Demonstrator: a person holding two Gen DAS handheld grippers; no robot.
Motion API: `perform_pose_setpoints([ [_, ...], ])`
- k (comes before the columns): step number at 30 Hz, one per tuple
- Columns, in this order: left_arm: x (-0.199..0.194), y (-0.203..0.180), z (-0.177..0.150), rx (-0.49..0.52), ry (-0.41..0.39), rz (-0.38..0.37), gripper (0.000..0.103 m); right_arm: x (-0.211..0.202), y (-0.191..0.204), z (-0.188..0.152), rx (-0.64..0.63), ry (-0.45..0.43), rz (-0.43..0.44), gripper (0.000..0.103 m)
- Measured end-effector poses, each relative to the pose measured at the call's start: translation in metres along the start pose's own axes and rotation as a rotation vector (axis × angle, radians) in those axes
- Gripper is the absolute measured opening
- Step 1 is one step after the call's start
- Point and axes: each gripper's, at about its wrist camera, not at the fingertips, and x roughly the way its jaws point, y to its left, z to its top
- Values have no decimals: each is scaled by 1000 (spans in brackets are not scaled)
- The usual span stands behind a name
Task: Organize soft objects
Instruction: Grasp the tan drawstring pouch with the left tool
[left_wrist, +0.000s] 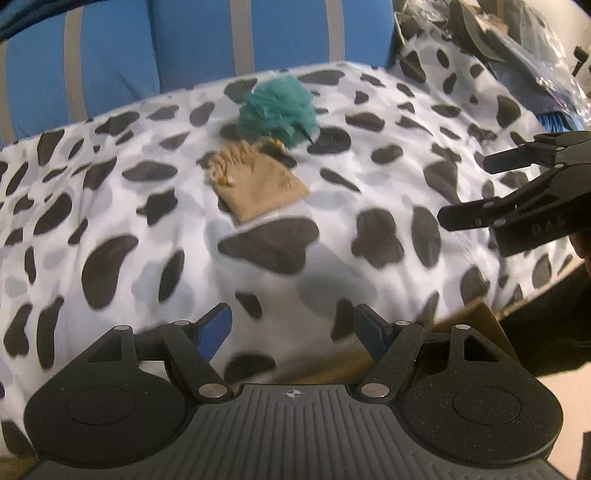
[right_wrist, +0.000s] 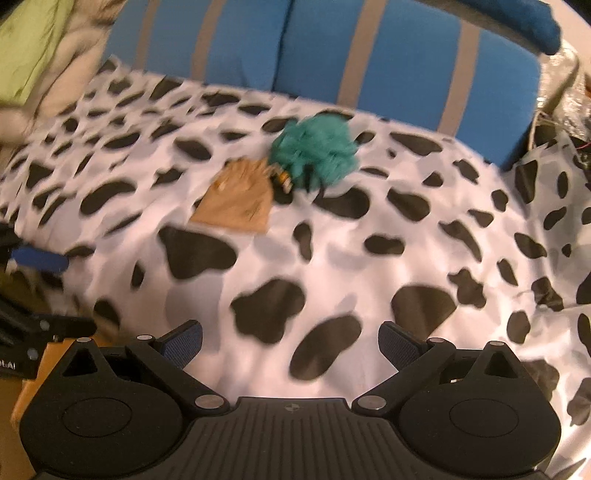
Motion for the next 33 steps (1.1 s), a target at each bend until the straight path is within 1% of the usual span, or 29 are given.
perform_pose_setpoints([
  [6,24,14,20,7,-33,24,72,16,-20,19,32,-61,-57,101],
  [12,50,32,36,-33,-37,11,72,32,-37,33,63,-75,-94,101],
  [14,54,34,41,-35,-51,10,72,36,-40,37,68,-78,-96,101],
  [19,69,34,54,12,-96,14,72,46,-41,48,54,-83,-95,101],
  [22,80,33,62,47,-109,27,72,53,-41,54,40,-81,-104,101],
  [24,87,31,67,70,-110,32,72,58,-42,57,33,-72,-107,101],
  [27,98,30,73,88,-111,16,72,63,-46,60,38,-63,-107,101],
  [30,110,31,77,76,-100,9,72,66,-50,62,41,-60,-106,101],
  [33,122,34,83,43,-80,-12,69,70,-55,63,50,-49,-114,101],
])
